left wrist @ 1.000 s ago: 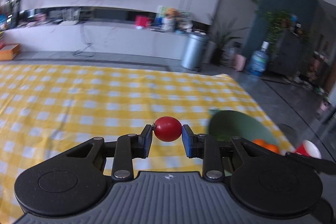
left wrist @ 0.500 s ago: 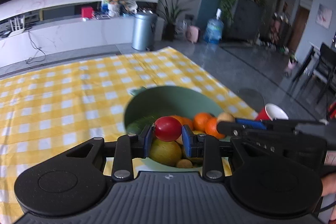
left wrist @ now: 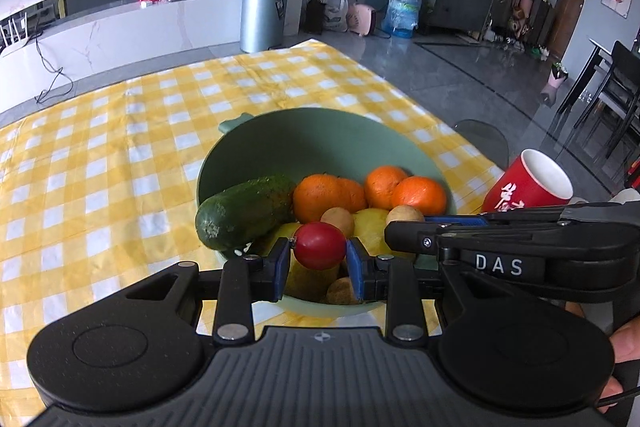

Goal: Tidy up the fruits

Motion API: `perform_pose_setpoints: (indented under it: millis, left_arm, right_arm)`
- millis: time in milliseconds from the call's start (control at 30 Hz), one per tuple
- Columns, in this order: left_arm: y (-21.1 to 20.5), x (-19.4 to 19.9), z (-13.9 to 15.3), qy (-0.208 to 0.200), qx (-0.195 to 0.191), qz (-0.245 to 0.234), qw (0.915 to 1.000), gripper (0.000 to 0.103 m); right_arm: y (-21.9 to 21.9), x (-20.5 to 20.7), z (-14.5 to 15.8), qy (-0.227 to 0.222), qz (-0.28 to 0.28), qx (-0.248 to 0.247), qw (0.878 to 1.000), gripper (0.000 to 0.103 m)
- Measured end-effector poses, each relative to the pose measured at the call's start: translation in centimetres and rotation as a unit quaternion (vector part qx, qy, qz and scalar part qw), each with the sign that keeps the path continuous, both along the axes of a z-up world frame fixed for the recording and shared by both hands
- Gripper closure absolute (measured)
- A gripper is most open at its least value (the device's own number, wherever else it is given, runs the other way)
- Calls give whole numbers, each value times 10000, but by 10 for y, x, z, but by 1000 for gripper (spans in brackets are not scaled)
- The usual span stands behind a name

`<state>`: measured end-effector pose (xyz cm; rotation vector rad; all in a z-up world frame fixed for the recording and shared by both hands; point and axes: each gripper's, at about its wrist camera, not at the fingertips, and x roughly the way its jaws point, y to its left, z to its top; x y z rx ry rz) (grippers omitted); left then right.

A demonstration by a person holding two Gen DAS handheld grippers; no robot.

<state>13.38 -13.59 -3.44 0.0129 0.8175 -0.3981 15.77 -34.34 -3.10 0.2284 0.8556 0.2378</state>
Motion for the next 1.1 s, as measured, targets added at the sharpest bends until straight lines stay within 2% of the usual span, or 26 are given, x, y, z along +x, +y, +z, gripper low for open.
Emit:
perform_pose_setpoints:
  millis: [467,633,733,800,933,1100]
  left_arm:
    - [4,0,-6,76,-15,48,10000,69]
    - [6,-4,3,-79,-76,124,9999,57]
    - [8,-8,12,-239,-73,178,9995,50]
    - [11,-11,19,-315,-105,254,9991,45]
    - [19,-20,36,-511,-143,371,9979,38]
    - [33,-37,56,-865,-28,667,9940,29]
  right_arm:
    - [4,2,-2,111,141,-133,9997,78]
    - [0,1,-1,66,56,15,10000,78]
    - [-3,0,1,14,-11,118,9999,70]
    - [-5,-2,2,-56,-31,193,9998,62]
    - [-9,-7,6,-240,-83,299,9992,57]
    - [-14,-22,18,-722,-283,399,9962,31]
